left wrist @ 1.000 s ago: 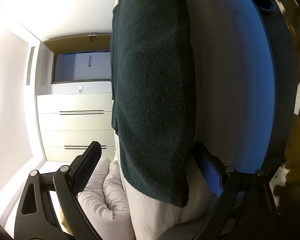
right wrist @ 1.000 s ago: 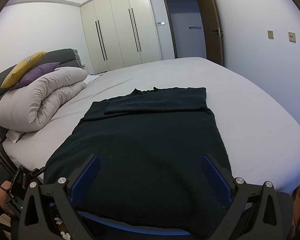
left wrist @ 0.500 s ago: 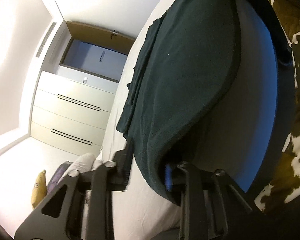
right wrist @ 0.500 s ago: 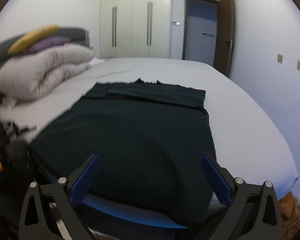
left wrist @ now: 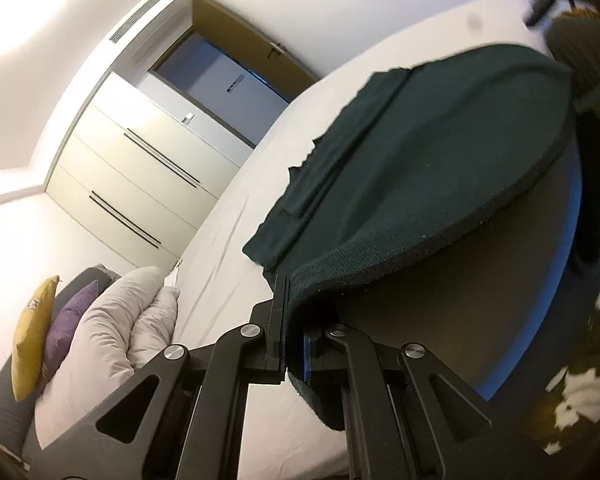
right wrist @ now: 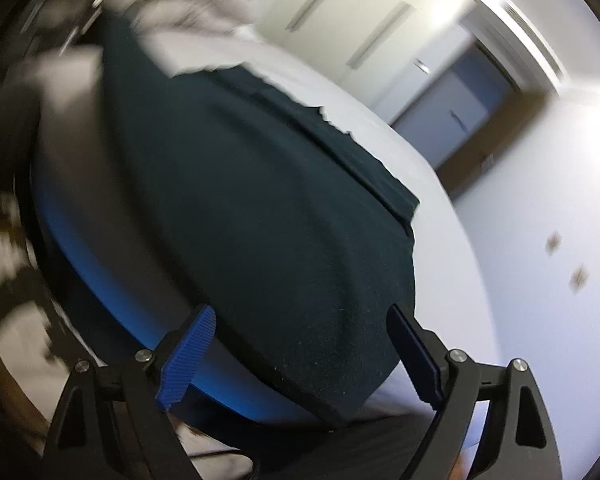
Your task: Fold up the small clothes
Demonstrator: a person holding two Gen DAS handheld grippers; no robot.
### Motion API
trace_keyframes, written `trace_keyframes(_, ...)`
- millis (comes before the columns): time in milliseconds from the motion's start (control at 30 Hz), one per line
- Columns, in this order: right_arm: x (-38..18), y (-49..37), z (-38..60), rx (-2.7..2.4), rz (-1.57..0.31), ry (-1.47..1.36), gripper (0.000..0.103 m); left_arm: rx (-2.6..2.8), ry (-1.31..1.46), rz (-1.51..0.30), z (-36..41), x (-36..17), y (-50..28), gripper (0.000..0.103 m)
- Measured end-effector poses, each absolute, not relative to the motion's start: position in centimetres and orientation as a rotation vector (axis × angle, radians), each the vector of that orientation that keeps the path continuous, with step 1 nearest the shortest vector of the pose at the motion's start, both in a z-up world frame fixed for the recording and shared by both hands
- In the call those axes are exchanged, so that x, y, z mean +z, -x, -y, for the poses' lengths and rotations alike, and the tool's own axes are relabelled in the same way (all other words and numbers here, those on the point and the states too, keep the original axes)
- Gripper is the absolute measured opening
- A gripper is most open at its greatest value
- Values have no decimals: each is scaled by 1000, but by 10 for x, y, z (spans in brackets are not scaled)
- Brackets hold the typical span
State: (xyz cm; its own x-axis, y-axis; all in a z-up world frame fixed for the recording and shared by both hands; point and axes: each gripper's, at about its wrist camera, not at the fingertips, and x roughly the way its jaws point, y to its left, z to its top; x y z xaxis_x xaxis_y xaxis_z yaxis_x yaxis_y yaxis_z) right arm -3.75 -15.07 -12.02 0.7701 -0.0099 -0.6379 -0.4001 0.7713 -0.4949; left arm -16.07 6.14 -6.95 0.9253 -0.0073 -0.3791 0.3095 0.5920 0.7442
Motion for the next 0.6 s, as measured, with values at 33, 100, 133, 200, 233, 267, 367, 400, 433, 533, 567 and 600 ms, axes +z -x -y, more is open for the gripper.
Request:
trace_keyframes(33, -127, 42, 145, 228, -647, 733, 86, -188, -918, -358, -61, -66, 162, 4)
trace_keyframes(100, -140, 49, 135, 229, -626, 829, 84, -194, -904, -367, -61, -59, 160, 4)
trace_keyframes(133, -144, 52, 132, 226, -617, 855, 84, -200, -894, -373, -61, -55, 160, 4)
trace_keyframes(200, -156, 55, 123, 208, -605, 921, 84, -205, -883, -384, -61, -52, 157, 4)
trace_keyframes(233, -161, 55, 120, 197, -603, 952, 82, -206, -879, -388, -61, -51, 155, 4)
trace_keyframes(267, -167, 54, 117, 187, -605, 988, 77, -208, -876, -392, -61, -52, 154, 4)
trace_keyframes(367, -177, 52, 118, 152, -604, 1050, 69, -209, -865, -400, -63, -53, 147, 4)
trace_keyframes(400, -177, 50, 121, 140, -605, 1053, 68, -209, -856, -404, -64, -53, 147, 4)
trace_keyframes(433, -178, 48, 124, 128, -608, 1059, 66, -208, -843, -408, -66, -50, 146, 4)
trace_keyframes(533, -181, 46, 136, 99, -603, 1087, 60, -207, -831, -417, -68, -52, 145, 4)
trace_keyframes(567, -180, 44, 142, 90, -607, 1081, 55, -208, -832, -417, -68, -56, 144, 4)
trace_keyframes(600, -177, 43, 146, 83, -613, 1066, 52, -209, -833, -419, -68, -57, 146, 4)
